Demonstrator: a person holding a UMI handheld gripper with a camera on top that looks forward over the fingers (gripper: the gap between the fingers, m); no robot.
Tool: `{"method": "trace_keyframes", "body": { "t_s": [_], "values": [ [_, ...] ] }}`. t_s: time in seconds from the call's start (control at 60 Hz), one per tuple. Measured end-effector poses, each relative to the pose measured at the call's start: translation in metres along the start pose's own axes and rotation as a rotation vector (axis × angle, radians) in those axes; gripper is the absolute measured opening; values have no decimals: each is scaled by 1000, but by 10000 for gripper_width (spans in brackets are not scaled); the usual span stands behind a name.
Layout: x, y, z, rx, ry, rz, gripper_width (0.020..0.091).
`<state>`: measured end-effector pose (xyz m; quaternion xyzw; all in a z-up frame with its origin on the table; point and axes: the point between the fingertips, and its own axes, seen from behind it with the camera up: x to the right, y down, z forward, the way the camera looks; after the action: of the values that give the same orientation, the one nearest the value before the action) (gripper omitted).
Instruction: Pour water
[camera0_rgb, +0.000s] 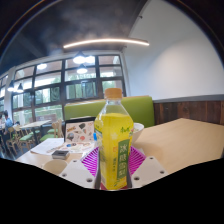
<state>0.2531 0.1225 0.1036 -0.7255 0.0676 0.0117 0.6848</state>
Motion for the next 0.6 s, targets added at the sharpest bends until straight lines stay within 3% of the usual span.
{"method": "trace_keyframes", "body": {
  "t_s": [0.117,0.15,0.317,0.333,0.367,0.467,0.483,0.567,0.6],
  "values": [
    [-3,24,-4,-57,23,-58,369],
    [-9,18,-9,-29,21,-83,366],
    [3,21,6,-43,38,-101,361],
    [3,21,7,-42,38,-101,408],
    [3,21,7,-40,42,-100,402],
    [4,20,2,-46,45,-101,563],
    [5,23,0,-66,45,-106,633],
    [5,25,-18,-114,47,-101,853],
    [7,19,-30,-108,64,-95,844]
  ]
}}
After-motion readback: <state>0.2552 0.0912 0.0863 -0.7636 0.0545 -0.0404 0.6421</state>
